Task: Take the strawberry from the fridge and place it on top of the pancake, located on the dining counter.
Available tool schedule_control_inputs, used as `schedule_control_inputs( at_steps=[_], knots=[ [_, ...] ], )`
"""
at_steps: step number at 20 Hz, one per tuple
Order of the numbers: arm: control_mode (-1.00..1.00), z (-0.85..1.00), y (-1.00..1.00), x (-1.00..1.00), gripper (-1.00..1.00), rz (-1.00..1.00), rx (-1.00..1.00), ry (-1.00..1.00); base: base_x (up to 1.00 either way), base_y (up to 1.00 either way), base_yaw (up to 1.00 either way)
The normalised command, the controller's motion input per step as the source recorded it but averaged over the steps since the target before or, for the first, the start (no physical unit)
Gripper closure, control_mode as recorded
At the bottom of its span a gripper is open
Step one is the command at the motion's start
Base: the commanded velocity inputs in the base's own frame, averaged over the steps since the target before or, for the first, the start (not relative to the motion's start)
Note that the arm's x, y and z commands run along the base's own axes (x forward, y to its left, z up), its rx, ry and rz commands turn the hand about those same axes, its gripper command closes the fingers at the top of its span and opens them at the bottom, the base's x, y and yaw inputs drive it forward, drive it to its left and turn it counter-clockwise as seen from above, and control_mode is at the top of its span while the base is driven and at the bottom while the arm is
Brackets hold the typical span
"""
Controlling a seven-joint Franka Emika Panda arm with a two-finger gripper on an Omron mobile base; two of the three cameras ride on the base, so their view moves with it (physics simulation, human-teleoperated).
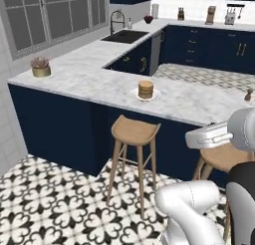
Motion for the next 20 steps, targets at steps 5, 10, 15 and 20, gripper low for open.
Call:
schedule_control_inputs(
  at_steps=[5, 10, 15, 20],
  knots=[
    [1.00, 0.00, 0.00, 0.00, 1.00, 0.00, 0.00, 0.00, 1.00, 0.02, 0.01],
    [1.00, 0.00, 0.00, 0.00, 1.00, 0.00, 0.00, 0.00, 1.00, -0.15, 0.11],
    [1.00, 0.00, 0.00, 0.00, 1.00, 0.00, 0.00, 0.00, 1.00, -0.24, 0.10],
    [1.00, 0.00, 0.00, 0.00, 1.00, 0.00, 0.00, 0.00, 1.00, -0.19, -0.15]
  ],
)
